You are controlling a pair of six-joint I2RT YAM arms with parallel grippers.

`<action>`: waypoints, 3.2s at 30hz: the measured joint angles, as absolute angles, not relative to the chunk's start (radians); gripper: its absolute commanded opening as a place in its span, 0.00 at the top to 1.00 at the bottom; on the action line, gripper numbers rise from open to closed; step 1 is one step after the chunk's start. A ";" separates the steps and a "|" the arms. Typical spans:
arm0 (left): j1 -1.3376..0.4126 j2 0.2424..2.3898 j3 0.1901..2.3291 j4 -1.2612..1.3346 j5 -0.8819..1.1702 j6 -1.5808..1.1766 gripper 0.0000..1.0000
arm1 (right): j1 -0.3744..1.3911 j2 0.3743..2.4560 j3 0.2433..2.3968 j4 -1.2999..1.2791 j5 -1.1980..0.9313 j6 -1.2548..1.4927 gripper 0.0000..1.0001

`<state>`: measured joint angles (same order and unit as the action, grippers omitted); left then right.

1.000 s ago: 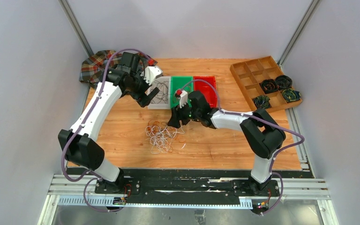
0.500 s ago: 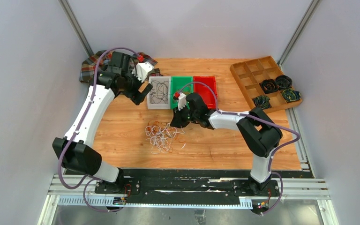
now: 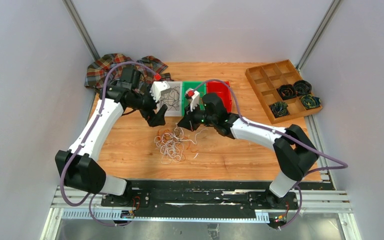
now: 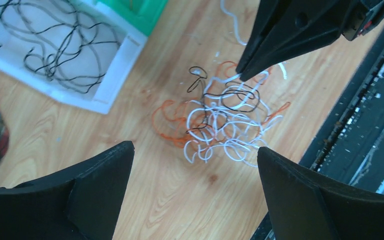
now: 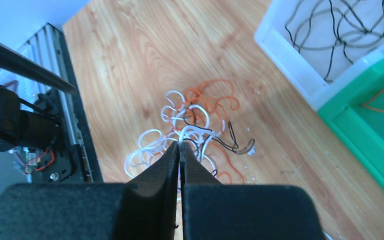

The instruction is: Untangle the cables

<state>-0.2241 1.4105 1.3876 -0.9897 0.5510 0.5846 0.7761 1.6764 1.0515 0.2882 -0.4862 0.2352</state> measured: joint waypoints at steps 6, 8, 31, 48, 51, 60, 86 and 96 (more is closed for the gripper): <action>-0.224 1.348 1.347 -0.991 0.690 0.669 0.00 | 0.791 1.593 1.042 0.326 -0.517 0.272 0.99; -0.225 1.324 1.343 -0.991 0.727 0.701 0.00 | 0.792 1.580 1.040 0.344 -0.537 0.294 0.99; -0.289 1.199 1.275 -0.996 0.882 0.989 0.45 | 0.833 1.491 1.079 0.422 -0.714 0.409 0.99; -0.290 1.154 1.297 -1.000 0.902 0.767 0.99 | 0.842 1.384 0.989 0.490 -0.558 0.429 0.34; -0.290 1.150 1.332 -0.984 0.867 0.702 0.99 | 0.862 1.328 0.926 0.525 -0.471 0.395 0.32; -0.294 1.118 1.370 -0.906 0.809 0.505 0.99 | 1.015 1.343 0.906 0.566 -0.143 0.217 0.35; -0.297 1.183 1.750 -0.939 0.834 0.339 1.00 | 1.028 1.583 0.814 0.887 0.128 0.261 0.40; -0.298 1.237 2.017 -0.921 0.815 0.322 0.99 | 1.028 1.676 0.699 0.910 0.151 0.319 0.41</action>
